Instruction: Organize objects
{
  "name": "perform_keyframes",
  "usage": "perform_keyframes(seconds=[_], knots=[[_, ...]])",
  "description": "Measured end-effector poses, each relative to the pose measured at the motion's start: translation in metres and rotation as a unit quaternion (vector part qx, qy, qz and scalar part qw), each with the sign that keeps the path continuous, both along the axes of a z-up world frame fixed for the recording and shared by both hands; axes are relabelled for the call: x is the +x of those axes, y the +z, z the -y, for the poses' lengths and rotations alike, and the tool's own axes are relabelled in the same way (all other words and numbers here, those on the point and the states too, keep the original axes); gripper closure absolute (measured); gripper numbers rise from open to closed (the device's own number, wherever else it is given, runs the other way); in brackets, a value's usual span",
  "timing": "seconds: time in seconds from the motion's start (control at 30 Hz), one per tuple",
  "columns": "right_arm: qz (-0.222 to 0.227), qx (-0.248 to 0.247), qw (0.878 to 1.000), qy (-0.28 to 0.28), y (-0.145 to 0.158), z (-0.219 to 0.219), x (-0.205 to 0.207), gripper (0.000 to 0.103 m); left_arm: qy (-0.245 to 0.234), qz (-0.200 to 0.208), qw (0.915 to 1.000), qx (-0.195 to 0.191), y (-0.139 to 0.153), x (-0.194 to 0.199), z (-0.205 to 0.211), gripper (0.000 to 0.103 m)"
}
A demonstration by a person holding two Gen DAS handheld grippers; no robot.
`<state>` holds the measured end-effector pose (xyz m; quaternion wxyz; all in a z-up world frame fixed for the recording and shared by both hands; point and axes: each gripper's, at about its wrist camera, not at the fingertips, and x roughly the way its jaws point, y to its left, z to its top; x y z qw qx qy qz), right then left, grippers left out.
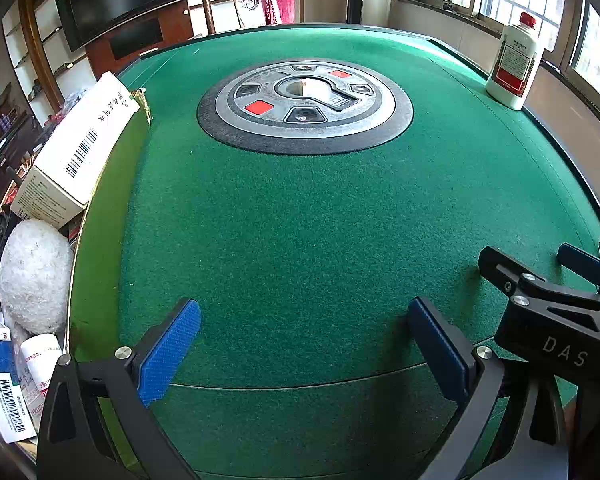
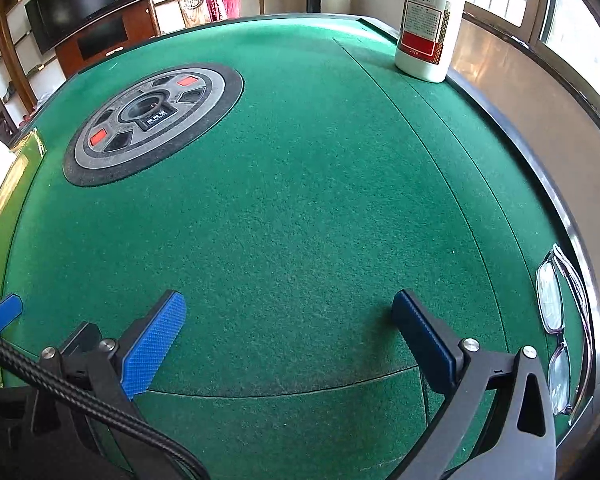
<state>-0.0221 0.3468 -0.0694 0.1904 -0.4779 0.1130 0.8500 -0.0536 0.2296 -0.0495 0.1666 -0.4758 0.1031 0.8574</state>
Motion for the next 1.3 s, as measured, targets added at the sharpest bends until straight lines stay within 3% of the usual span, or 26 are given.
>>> perform_keyframes(seconds=[1.3], knots=[[0.004,0.004,1.000,-0.007,-0.001,0.001,-0.002,0.000,-0.017,0.000,0.9999,-0.002,-0.001,0.001,0.014,0.002]])
